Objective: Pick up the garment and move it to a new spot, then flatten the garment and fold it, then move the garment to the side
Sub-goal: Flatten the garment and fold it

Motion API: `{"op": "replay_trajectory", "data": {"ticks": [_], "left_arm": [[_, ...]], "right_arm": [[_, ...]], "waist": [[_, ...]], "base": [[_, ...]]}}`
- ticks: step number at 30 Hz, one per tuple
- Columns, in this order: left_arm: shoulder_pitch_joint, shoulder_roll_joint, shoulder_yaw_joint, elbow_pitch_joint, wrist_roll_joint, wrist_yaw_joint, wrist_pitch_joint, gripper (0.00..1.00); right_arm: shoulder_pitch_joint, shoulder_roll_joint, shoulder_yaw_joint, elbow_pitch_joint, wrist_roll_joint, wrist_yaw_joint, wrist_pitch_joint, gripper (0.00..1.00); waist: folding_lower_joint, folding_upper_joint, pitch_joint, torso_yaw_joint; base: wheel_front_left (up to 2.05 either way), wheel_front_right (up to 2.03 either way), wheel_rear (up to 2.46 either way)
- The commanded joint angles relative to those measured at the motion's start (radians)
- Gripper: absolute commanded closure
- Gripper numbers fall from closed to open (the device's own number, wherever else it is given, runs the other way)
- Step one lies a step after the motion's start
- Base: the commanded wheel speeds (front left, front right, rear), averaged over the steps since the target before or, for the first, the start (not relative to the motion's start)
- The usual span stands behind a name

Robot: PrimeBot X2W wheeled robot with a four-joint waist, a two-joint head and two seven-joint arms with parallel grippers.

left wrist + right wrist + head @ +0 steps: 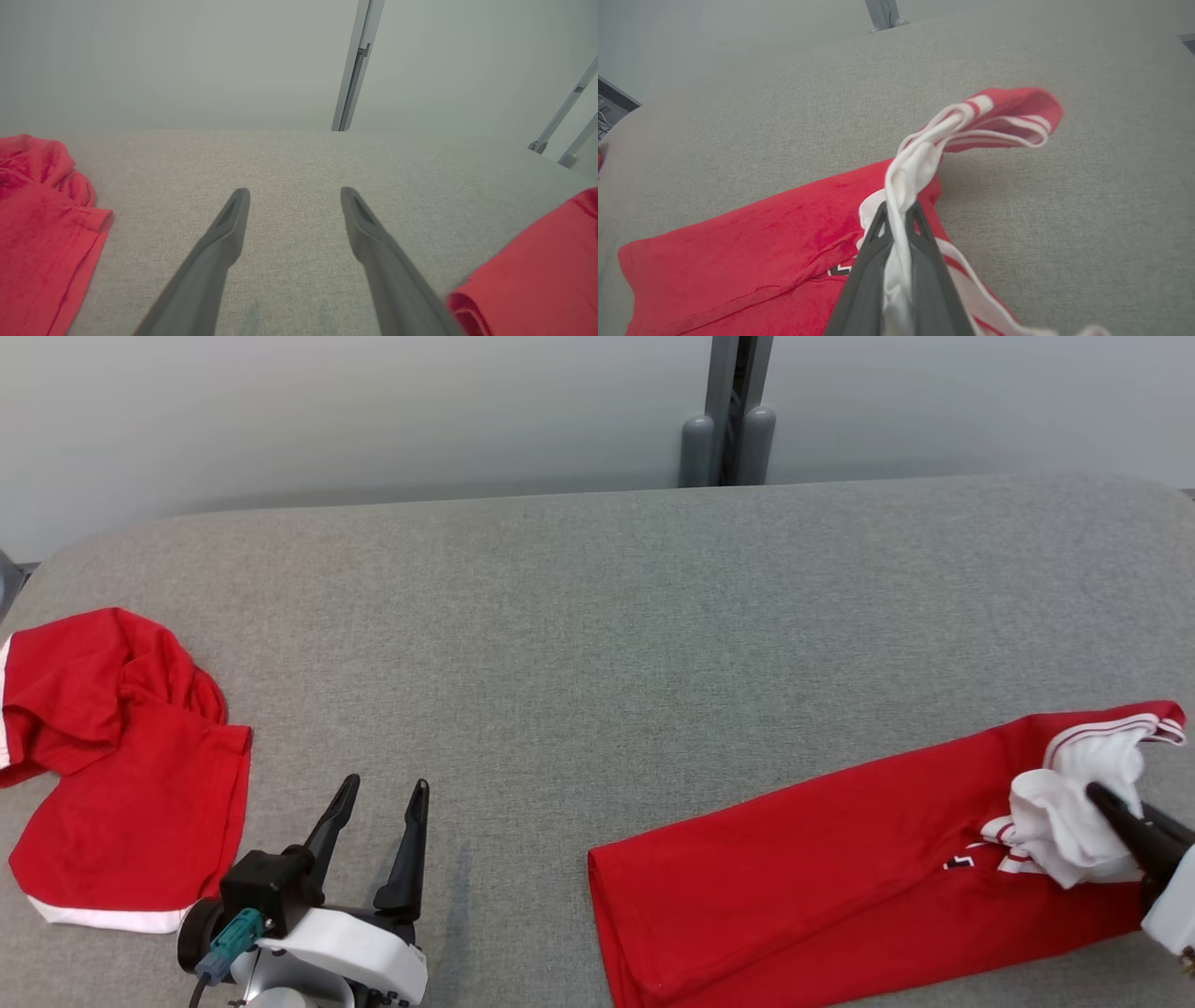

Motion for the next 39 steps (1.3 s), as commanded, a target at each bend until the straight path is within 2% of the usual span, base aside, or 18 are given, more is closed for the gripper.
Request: {"op": "replay_trajectory", "data": {"ticks": [1,8,12,16,25,35,39], "left_arm": [[0.004,0.002,0.007,0.0,0.008,-0.001,-0.003,0.0],[0.009,-0.003,0.017,0.003,0.011,-0.005,-0.003,0.0],[0.001,-0.007,0.016,0.006,0.012,-0.008,-0.003,0.0],[0.009,-0.011,0.021,0.012,0.011,-0.009,-0.003,0.0],[0.019,-0.013,0.031,0.02,0.016,-0.016,-0.003,0.0],[0.02,-0.019,0.022,0.027,0.014,-0.017,-0.003,0.0],[0.027,-0.02,0.018,0.034,0.018,-0.018,-0.003,0.0]], "right_arm": [[0.013,-0.003,-0.003,-0.025,0.01,0.0,0.017,1.0],[0.08,0.061,-0.037,-0.23,0.08,0.0,0.154,1.0],[0.123,0.15,-0.059,-0.305,0.151,0.0,0.212,1.0],[0.16,0.227,-0.062,-0.339,0.173,0.0,0.256,1.0],[0.178,0.4,-0.023,-0.348,0.181,0.0,0.306,1.0],[0.144,0.487,0.02,-0.268,0.078,0.0,0.249,1.0],[0.139,0.498,0.029,-0.233,0.052,0.0,0.232,1.0]], "waist": [[0.0,0.0,-0.006,-0.007],[0.0,0.0,-0.019,-0.025],[0.0,0.0,-0.025,-0.019],[0.0,0.0,-0.035,-0.01],[0.0,0.0,-0.046,0.006],[0.0,0.0,-0.049,0.045],[0.0,0.0,-0.047,0.064]], "base": [[0.0,0.0,0.0],[0.0,0.0,0.0],[0.0,0.0,0.0],[0.0,0.0,0.0],[0.0,0.0,0.0],[0.0,0.0,0.0],[0.0,0.0,0.0]]}}
